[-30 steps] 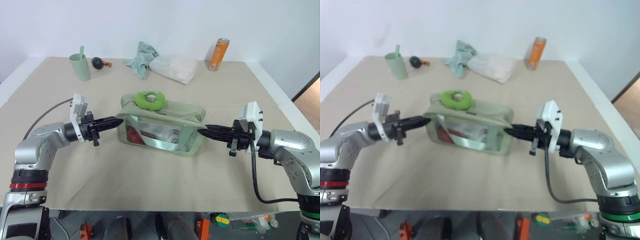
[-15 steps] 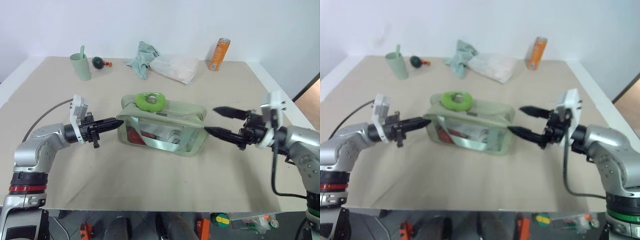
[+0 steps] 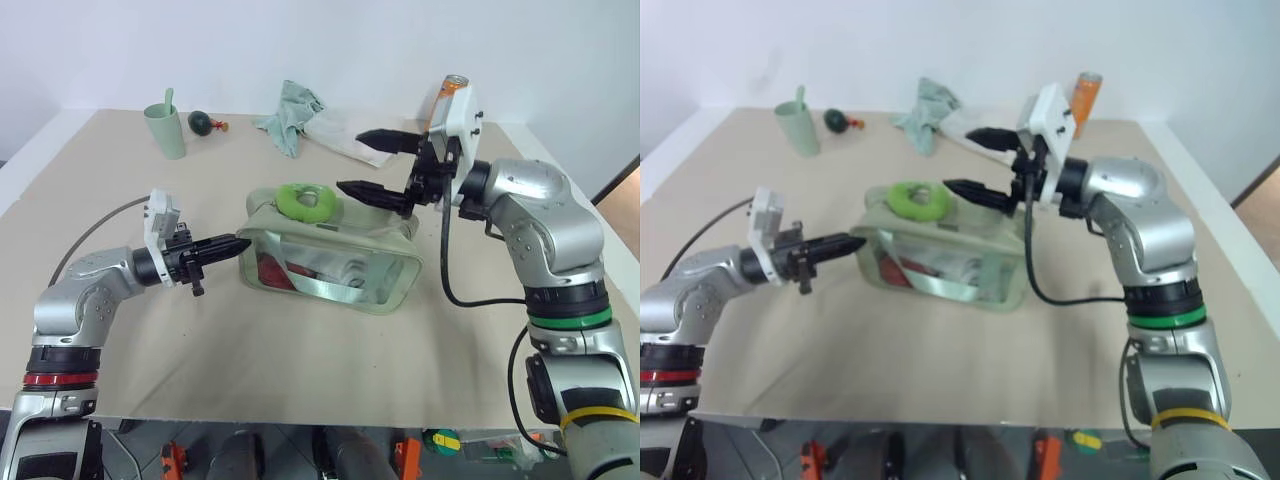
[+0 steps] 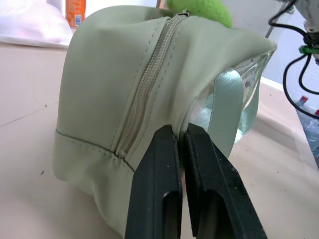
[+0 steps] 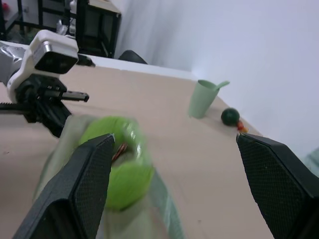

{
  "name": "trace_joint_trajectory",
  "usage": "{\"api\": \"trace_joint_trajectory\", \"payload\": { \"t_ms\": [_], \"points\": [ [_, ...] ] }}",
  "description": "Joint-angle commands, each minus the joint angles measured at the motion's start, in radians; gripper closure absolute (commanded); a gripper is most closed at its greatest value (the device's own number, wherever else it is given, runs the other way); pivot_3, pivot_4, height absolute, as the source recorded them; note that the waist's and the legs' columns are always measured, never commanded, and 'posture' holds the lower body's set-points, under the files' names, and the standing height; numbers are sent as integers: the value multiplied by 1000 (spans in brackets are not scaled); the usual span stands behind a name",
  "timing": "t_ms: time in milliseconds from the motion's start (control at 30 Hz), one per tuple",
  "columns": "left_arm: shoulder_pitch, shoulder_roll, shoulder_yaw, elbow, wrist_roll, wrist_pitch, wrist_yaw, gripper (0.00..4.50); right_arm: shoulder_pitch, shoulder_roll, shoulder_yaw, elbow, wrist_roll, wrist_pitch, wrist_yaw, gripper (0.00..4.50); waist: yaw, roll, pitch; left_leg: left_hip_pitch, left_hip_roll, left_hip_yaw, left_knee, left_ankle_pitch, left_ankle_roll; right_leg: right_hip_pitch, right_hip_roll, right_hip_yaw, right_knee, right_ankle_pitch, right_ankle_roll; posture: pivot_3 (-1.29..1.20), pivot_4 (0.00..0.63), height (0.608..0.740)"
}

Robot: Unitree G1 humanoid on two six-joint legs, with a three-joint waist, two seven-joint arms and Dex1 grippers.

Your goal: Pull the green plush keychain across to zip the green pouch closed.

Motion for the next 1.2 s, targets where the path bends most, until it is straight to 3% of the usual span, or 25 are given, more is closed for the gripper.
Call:
{"api": "trace_joint_trajectory", "payload": {
  "t_ms": [33, 500, 633, 900, 1200],
  "points": [
    [14, -5, -3, -38, -7, 0, 8, 4500, -50, 35, 31, 51, -50, -61, 35, 462, 0, 0, 0, 0, 0, 0, 0, 0, 0, 0, 0, 0, 0, 0, 0, 0, 150, 740],
    [42, -18, 8, -78, -22, 2, 43, 4500, -98, 154, 72, 290, -162, -182, 106, 462, -1, 0, 0, 0, -2, 0, 1, 0, 0, 1, -2, -1, 1, 1, -1, 0, 150, 740],
    [48, -16, 10, -85, -26, 1, 48, 4500, -108, 168, 65, 306, -172, -195, 113, 1601, -1, 0, 0, 1, -2, 0, 1, 0, 0, 1, -2, -1, 1, 1, -1, 0, 150, 740],
    [58, -14, 15, -94, -31, -2, 60, 4500, -94, 169, 56, 291, -164, -189, 146, 4393, -1, 0, 0, 1, -2, 0, 1, 0, 0, 1, -3, -1, 1, 1, -1, 0, 150, 740],
    [48, -19, 11, -89, -34, -4, 65, 4500, -71, 146, 44, 237, -160, -172, 164, 4492, -1, 0, 0, 1, -2, 0, 1, 0, 0, 1, -3, -1, 1, 1, -1, 0, 150, 740]
  ]
}}
